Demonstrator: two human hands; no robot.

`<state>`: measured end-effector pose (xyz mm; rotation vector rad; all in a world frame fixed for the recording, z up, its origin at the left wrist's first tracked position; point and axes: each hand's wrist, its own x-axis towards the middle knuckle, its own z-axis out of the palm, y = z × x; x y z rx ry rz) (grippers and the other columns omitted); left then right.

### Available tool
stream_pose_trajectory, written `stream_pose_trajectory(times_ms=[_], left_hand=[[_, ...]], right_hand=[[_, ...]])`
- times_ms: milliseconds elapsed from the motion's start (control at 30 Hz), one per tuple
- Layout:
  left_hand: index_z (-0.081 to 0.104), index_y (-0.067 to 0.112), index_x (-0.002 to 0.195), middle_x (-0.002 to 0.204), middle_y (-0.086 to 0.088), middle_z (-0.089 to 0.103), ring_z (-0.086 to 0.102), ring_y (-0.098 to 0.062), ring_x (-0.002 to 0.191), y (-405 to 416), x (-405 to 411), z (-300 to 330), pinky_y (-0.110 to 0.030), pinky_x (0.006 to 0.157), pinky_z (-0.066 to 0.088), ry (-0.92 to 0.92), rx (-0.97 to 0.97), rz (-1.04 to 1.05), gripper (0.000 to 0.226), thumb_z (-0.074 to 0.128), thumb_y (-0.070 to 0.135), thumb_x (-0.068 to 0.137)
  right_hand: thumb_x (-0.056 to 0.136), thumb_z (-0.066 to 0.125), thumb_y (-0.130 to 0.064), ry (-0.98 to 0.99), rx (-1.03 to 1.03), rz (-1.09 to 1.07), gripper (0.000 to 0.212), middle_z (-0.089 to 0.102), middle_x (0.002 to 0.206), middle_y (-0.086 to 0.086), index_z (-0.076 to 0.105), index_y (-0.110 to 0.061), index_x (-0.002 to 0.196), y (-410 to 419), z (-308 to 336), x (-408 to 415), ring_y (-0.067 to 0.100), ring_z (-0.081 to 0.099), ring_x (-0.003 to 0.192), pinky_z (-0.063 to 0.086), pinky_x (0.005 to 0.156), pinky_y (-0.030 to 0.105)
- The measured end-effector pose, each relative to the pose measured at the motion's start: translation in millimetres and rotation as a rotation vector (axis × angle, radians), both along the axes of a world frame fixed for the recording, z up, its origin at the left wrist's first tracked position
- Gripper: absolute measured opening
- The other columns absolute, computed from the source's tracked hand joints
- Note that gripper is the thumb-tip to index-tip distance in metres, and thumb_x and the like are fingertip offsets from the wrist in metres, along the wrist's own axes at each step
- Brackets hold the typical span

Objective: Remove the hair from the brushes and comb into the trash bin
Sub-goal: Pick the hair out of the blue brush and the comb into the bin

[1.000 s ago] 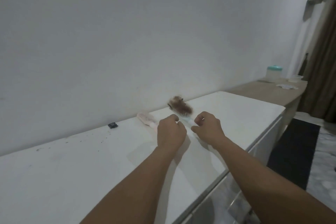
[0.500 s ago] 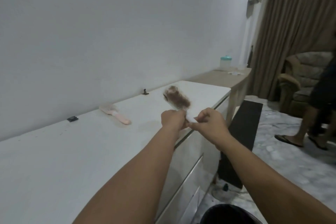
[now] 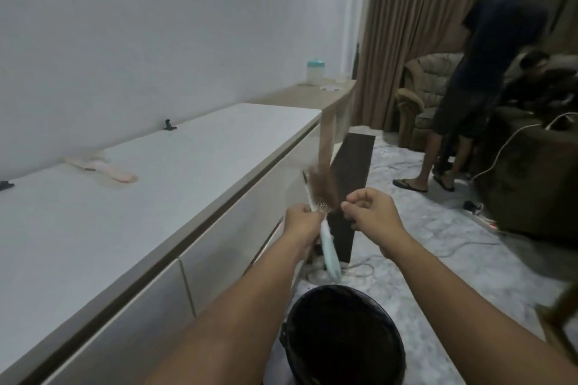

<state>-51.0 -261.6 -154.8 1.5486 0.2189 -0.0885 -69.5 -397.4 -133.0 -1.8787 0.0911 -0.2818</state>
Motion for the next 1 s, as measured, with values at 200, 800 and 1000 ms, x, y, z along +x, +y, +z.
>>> stream_pose_trajectory(times_ms=[200, 800, 1000], left_hand=[[0.058, 0.01, 0.082, 0.082, -0.015, 0.064, 0.064, -0.026, 0.071, -10, 2, -83, -0.042, 0.069, 0.061, 0.135, 0.102, -0.11, 0.011, 0.061, 0.013, 0.092], [0.063, 0.008, 0.094, 0.079, -0.011, 0.061, 0.058, -0.018, 0.063, -6, -8, -247, -0.028, 0.053, 0.049, 0.44, 0.37, -0.467, 0.007, 0.066, 0.013, 0.09], [0.069, 0.008, 0.102, 0.092, -0.013, 0.069, 0.066, -0.031, 0.078, -15, -3, -253, -0.04, 0.07, 0.053, 0.554, 0.258, -0.388, 0.036, 0.065, 0.04, 0.084]], right_hand=[[0.082, 0.072, -0.017, 0.12, -0.049, -0.018, 0.008, 0.069, 0.085, 0.007, 0.066, -0.017, 0.087, -24, -73, 8, 0.027, 0.07, 0.086, 0.058, 0.076, 0.045], [0.078, 0.074, -0.006, 0.355, -0.291, 0.07, 0.07, 0.058, 0.135, 0.003, 0.045, -0.018, 0.141, -54, -252, -8, 0.001, 0.061, 0.082, 0.045, 0.091, 0.022], [0.08, 0.073, -0.012, 0.373, -0.353, 0.03, 0.023, 0.073, 0.104, 0.0, 0.072, -0.016, 0.103, -50, -266, 3, 0.015, 0.065, 0.101, 0.043, 0.087, 0.019]])
